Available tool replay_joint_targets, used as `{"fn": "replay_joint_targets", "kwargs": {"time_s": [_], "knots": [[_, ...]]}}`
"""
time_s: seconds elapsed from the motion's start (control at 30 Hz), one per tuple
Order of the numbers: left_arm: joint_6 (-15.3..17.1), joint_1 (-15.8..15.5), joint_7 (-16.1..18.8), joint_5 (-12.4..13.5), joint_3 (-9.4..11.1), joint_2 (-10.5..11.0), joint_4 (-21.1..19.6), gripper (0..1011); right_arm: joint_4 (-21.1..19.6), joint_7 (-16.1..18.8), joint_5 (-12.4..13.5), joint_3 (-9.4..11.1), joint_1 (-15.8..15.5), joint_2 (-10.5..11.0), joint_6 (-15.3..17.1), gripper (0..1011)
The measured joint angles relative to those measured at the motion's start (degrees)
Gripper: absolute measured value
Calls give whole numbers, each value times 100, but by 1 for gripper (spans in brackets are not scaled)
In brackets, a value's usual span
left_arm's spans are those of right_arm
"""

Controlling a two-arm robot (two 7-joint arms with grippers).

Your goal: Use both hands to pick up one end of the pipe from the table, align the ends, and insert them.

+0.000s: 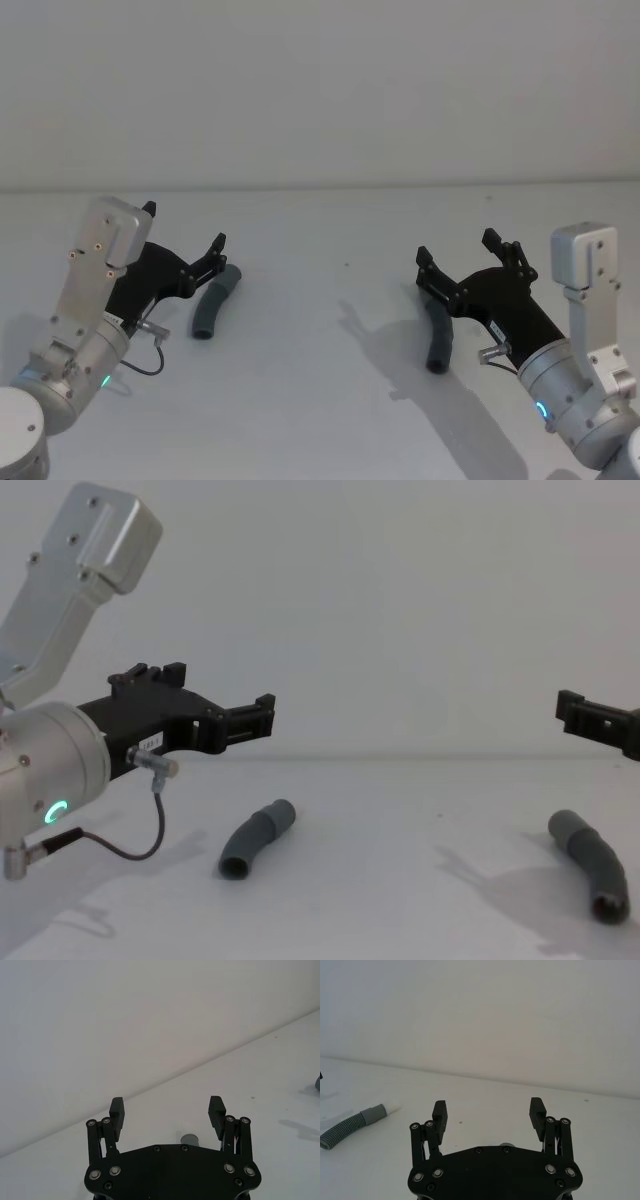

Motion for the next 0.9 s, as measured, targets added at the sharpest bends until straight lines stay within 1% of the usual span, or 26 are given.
{"fn": "replay_joint_targets", "kwargs": {"time_s": [0.9], "knots": [[0,0,0,0,0,0,0,1001,0,0,0,0,0,0,0,1000]]}}
